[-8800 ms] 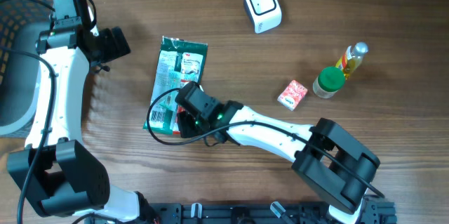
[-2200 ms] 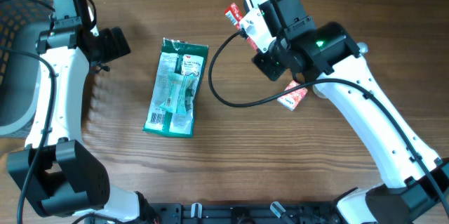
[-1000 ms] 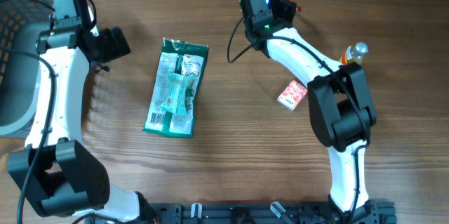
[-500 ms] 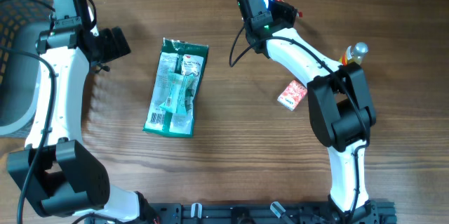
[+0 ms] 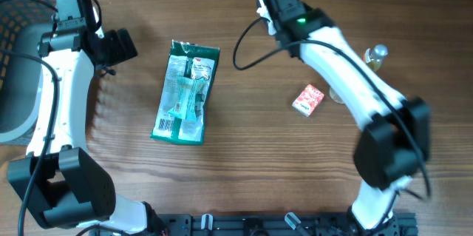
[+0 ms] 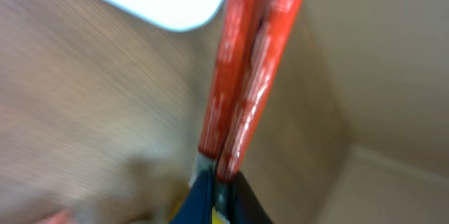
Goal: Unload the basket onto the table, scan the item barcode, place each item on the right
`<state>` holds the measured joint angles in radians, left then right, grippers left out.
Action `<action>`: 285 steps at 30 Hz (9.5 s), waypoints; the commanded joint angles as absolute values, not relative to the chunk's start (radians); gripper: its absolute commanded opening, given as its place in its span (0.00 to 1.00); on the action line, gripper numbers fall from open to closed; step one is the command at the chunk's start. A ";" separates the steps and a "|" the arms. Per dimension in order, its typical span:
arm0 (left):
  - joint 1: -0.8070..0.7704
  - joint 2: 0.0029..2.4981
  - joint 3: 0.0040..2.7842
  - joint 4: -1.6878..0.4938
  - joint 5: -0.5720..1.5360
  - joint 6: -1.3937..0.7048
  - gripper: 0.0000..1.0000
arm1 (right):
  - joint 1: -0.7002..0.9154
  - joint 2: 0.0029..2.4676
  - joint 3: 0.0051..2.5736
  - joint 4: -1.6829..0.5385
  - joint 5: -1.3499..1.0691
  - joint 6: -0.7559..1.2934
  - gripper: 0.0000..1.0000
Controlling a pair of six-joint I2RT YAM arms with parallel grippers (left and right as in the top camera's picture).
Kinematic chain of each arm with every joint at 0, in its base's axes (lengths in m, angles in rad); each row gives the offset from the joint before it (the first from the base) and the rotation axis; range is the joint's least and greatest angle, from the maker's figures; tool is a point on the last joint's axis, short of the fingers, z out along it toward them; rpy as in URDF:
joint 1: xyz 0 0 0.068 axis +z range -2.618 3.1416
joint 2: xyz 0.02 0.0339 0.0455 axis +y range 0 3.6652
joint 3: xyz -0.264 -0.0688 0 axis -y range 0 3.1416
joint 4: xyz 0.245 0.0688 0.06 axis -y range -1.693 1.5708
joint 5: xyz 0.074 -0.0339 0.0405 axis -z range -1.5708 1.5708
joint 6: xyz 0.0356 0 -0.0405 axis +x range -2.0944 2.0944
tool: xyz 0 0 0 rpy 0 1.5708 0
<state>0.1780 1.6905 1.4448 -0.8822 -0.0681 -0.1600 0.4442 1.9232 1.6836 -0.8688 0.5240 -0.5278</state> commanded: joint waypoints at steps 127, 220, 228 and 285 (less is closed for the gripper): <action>0.181 1.689 1.452 -0.879 -0.060 -0.162 1.00 | 0.805 2.147 1.327 -0.224 -0.025 0.478 0.63; 0.181 1.689 1.452 -0.879 -0.060 -0.162 1.00 | 0.748 1.907 1.346 -0.566 -0.291 0.750 0.04; 0.181 1.689 1.452 -0.879 -0.060 -0.162 1.00 | 0.755 1.908 1.346 -0.649 -0.183 0.950 0.04; 0.181 1.689 1.452 -0.879 -0.060 -0.162 1.00 | 0.687 1.763 1.345 -0.626 -0.267 0.624 0.04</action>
